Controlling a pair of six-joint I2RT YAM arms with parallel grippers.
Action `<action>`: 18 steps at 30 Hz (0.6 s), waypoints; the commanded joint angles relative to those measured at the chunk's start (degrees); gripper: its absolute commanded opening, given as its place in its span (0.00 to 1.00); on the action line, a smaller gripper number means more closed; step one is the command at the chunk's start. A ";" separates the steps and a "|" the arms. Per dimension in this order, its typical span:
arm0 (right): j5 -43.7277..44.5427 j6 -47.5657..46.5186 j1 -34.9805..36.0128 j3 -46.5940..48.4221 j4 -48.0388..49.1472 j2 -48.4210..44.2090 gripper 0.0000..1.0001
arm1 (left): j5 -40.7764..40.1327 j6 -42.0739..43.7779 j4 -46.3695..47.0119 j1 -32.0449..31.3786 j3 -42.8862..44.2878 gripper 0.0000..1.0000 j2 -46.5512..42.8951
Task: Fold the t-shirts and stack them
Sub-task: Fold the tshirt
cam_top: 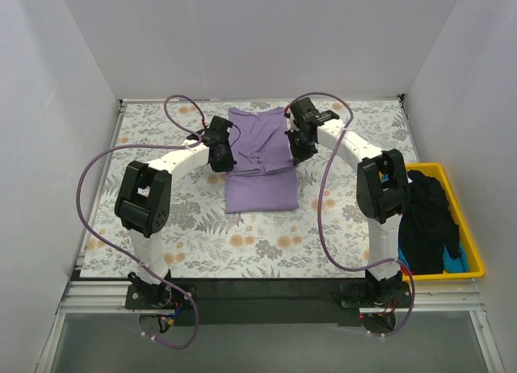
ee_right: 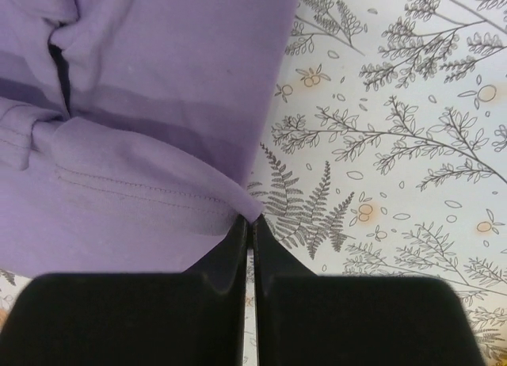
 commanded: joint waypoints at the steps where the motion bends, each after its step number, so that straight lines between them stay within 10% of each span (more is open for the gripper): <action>1: -0.21 -1.09 -0.68 2.64 3.52 0.11 0.01 | -2.13 1.23 2.81 0.43 1.70 0.00 0.30; 18: -3.28 0.05 -1.82 0.62 11.07 2.21 0.01 | -3.54 1.41 8.26 1.14 1.70 0.00 3.02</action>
